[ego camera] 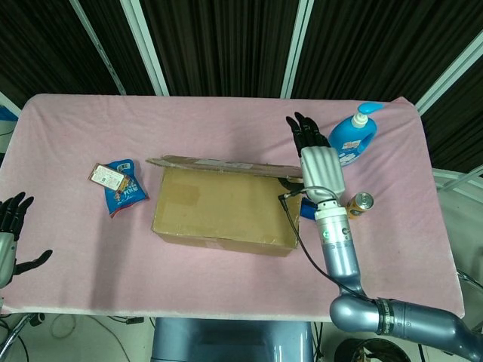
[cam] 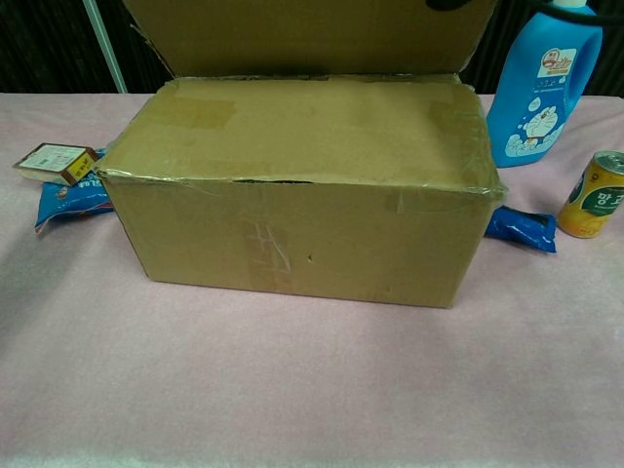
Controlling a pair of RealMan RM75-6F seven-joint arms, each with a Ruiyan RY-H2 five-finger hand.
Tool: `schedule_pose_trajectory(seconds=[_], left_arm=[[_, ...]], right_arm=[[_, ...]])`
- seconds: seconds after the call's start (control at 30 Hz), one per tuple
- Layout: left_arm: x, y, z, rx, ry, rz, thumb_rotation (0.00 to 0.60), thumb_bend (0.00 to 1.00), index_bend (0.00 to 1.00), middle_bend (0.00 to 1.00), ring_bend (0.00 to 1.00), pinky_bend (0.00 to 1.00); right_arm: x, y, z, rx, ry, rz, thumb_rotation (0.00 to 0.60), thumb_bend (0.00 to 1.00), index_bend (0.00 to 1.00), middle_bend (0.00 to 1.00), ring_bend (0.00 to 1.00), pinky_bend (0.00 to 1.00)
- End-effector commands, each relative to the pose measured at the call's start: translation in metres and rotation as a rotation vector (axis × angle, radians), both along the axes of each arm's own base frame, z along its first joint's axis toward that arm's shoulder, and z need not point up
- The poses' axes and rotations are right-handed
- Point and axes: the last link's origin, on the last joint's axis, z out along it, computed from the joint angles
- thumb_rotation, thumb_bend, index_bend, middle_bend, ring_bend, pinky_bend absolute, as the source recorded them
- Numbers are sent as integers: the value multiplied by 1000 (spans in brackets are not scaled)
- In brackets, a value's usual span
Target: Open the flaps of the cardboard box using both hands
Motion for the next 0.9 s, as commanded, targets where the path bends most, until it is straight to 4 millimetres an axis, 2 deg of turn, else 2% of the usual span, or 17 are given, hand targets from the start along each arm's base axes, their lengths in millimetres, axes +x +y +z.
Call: schedule_pose_trajectory(seconds=[0.03,0.1,0.2,0.37,0.5,0.6,0.7,0.77,0.9], left_arm=[[0,0,0,1,-2,2,600,105,0,0,0,0],[-1,0,1,5,-9,6,600,105,0,0,0,0],[0,1,1,4,-9,8,600,105,0,0,0,0],[-1,0,0,2,-8,10,600,105,0,0,0,0],[-1,0,0,0,-6,12,600,105,0,0,0,0],[-1,0,0,-5,-3,16,600,105,0,0,0,0],[-1,-1,0,-6,-1,18,600,105,0,0,0,0],[-1,-1,0,-6,1,18,600,105,0,0,0,0],[-1,-1,0,-12,8,19,600,105,0,0,0,0]], right_arm=[[4,-22,8,-28,25,-23,600,265,0,0,0,235],[6,-40,17,-65,27,-47,600,265,0,0,0,235],[5,-55,24,-95,31,-71,600,264,0,0,0,235],[-2,-72,30,-115,23,-123,600,264,0,0,0,235],[-7,-74,32,-105,-10,-141,600,264,0,0,0,235],[-13,-65,32,-87,-30,-136,600,263,0,0,0,235],[-28,-45,37,-71,-21,-122,600,263,0,0,0,235],[-42,-29,42,-57,-5,-126,600,263,0,0,0,235],[-83,10,57,-33,42,-158,600,231,0,0,0,235]])
